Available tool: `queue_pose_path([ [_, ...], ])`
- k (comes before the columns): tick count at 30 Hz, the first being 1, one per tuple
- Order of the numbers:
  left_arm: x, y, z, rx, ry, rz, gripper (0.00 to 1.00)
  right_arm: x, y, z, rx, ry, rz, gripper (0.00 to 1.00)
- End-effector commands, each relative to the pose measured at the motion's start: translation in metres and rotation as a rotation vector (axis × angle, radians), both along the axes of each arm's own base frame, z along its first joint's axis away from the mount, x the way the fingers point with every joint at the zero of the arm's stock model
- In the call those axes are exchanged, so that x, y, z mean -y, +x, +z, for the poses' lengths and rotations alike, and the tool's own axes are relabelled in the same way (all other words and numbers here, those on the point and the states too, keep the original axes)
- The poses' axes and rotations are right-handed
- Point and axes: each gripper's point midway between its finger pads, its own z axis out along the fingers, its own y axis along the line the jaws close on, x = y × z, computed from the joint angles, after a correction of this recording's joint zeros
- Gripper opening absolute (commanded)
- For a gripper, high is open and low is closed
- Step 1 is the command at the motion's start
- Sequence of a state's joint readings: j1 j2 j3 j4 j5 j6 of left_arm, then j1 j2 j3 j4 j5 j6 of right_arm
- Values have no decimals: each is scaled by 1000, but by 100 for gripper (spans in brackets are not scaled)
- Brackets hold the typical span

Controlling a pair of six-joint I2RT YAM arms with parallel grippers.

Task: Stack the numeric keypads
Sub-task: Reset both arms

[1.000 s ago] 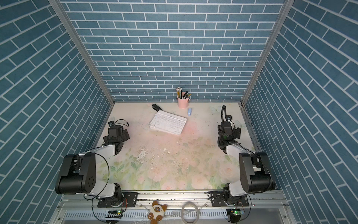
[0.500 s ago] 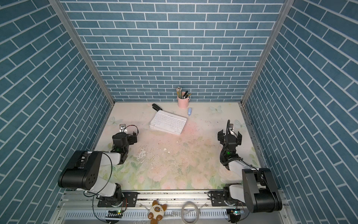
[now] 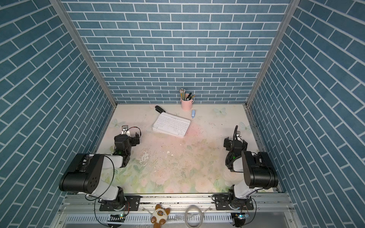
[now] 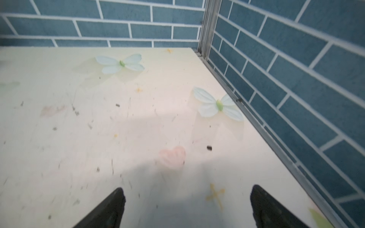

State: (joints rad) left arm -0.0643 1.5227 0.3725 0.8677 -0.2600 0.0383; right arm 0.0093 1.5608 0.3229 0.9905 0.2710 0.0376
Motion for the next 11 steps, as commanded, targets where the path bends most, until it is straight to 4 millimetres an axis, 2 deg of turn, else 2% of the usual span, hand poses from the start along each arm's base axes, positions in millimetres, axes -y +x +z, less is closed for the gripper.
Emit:
queue_pose_path([
  [1,3,3,3,14,3,-13,100,0,7,8,8,47,-3,99],
  [11,3,3,3,13,3,-14,100,0,8,6,-1,44,-1,99],
])
